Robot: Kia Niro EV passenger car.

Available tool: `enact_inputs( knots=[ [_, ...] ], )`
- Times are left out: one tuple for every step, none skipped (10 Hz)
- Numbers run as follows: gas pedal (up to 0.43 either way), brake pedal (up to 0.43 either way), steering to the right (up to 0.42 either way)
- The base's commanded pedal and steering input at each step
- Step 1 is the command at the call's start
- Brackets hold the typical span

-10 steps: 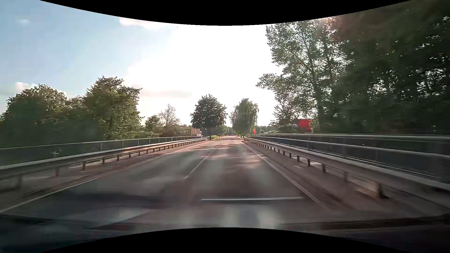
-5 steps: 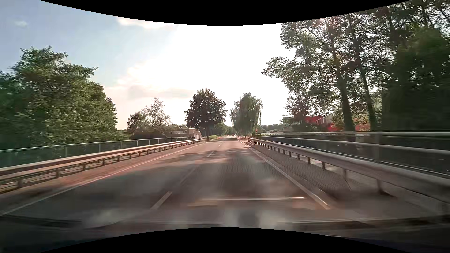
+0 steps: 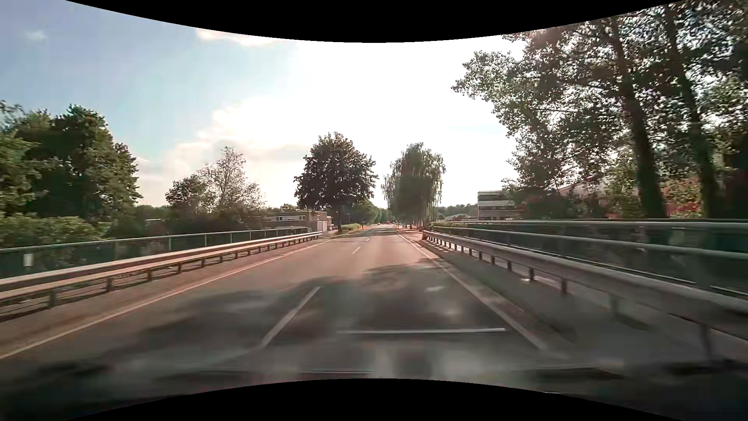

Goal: Follow the waypoints while adhering to traffic rules and regulations

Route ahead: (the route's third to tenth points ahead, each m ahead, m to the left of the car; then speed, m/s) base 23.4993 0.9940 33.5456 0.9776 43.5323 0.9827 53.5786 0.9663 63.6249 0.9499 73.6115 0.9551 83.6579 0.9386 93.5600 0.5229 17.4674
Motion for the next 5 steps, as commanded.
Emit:
enact_inputs(
  knots=[
    [0.000, 0.159, -0.003],
    [0.000, 0.171, -0.003],
    [0.000, 0.183, -0.003],
    [0.000, 0.195, -0.003],
    [0.000, 0.201, -0.003]
  ],
)
